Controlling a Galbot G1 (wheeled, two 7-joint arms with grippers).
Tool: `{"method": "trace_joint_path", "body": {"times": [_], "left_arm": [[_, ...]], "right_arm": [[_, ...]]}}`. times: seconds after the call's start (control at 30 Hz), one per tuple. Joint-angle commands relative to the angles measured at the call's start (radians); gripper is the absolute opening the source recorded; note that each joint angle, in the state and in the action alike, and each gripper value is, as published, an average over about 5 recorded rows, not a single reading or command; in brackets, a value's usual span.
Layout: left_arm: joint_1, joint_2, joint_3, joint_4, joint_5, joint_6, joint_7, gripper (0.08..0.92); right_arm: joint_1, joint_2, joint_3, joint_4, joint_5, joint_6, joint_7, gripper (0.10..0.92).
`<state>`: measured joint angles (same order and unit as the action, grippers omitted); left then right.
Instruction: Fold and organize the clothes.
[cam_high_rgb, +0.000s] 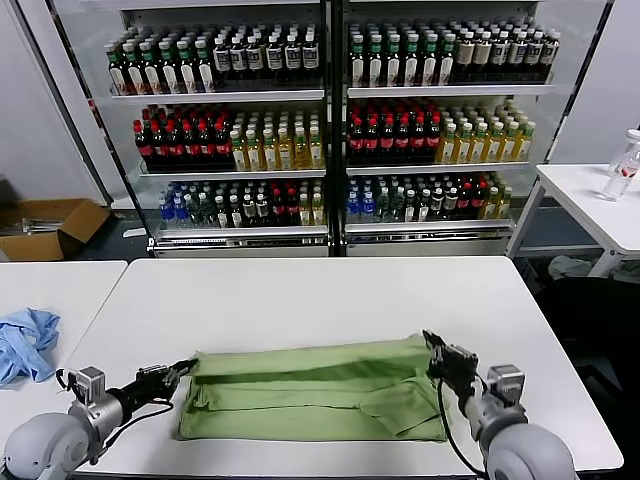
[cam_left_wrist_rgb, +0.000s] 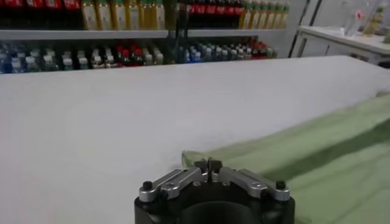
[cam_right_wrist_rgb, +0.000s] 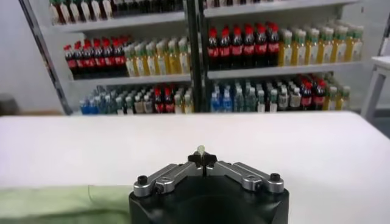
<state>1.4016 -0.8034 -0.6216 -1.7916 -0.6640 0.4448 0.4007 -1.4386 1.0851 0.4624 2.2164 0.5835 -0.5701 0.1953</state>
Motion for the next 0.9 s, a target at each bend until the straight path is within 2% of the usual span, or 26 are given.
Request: {"method": "trace_joint_path", "body": {"times": [0.03,0.17,0.3,0.37,0.53,0.6,0.7,0.9], "left_arm": [[0.063,-0.006,-0.019,-0.018,0.099,-0.004,0.069,0.089],[0.067,-0.014,-0.038,-0.062,0.075,-0.018,0.001,0.157],[0.069,-0.022,-0.065,-0.140,0.001,-0.021,-0.137,0.269],[0.083,-0.032,-0.058,-0.195,-0.028,-0.018,-0.255,0.330],[0.136,-0.083,0.040,-0.319,-0.102,-0.007,-0.672,0.477],[0.157,-0.112,0.090,-0.331,-0.111,-0.008,-0.775,0.529],[0.170,-0.153,0.158,-0.320,-0.092,-0.022,-0.836,0.615],[0.146,-0.192,0.222,-0.273,-0.051,-0.051,-0.903,0.779]], "right_arm": [[-0.216,0.018,0.029,0.050,-0.103,0.014,-0.030,0.106],[-0.218,0.023,0.042,0.066,-0.109,0.023,-0.025,0.138],[-0.211,0.026,0.055,0.083,-0.106,0.030,-0.020,0.249],[-0.210,0.031,0.056,0.085,-0.111,0.032,-0.017,0.301],[-0.209,0.042,0.047,0.086,-0.118,0.034,-0.009,0.448],[-0.206,0.044,0.037,0.089,-0.122,0.033,-0.007,0.509],[-0.201,0.047,0.019,0.094,-0.135,0.031,-0.005,0.595],[-0.199,0.060,-0.001,0.086,-0.160,0.031,0.000,0.763]]}}
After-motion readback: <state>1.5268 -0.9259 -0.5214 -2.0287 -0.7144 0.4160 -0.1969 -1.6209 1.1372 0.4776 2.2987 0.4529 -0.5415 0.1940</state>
